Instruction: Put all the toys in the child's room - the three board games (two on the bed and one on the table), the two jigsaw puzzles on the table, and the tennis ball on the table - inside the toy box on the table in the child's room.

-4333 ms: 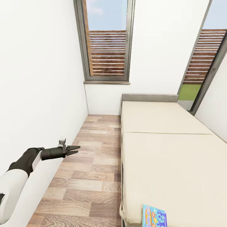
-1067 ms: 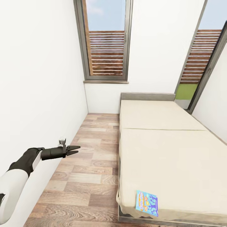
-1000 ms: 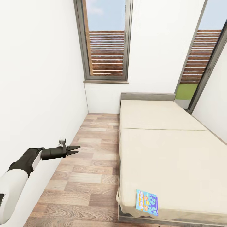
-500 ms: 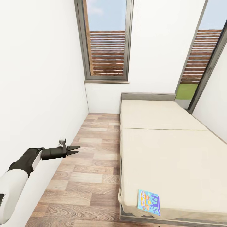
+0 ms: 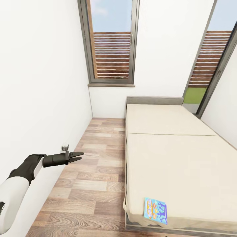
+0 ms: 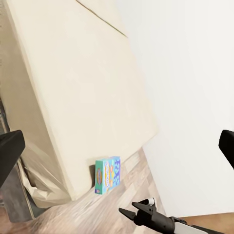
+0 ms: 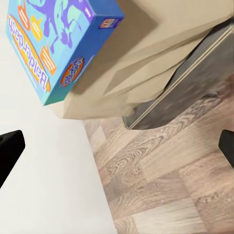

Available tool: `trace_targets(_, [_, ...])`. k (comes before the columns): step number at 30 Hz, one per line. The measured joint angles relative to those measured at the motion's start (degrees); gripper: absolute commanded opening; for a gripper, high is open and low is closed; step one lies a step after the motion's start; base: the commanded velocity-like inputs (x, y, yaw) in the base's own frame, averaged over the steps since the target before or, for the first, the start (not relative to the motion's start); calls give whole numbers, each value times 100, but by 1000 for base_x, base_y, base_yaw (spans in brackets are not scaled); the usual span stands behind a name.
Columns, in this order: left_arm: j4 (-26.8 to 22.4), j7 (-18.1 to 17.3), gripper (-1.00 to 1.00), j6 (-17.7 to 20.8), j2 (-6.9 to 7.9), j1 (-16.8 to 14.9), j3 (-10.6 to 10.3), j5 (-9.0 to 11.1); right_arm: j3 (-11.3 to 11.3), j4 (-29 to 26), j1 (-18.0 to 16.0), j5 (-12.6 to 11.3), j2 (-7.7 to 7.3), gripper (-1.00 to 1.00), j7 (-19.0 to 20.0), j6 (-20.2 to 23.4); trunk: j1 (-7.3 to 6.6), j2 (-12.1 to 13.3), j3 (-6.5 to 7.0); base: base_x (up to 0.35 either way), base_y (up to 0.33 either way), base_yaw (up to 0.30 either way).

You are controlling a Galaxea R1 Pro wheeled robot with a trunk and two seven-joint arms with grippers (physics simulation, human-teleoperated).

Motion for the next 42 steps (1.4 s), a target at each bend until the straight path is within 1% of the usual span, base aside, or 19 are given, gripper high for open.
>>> trace_targets(5, [0, -1, 100, 7, 0, 0, 1, 0, 0, 0, 0, -2, 0, 100, 6, 0, 110, -201, -90, 0, 0, 0])
trace_targets(42, [0, -6, 100, 5, 19, -1, 3, 2, -15, 1, 0, -14, 2, 100, -18, -21, 110, -202, -90, 0, 0, 0])
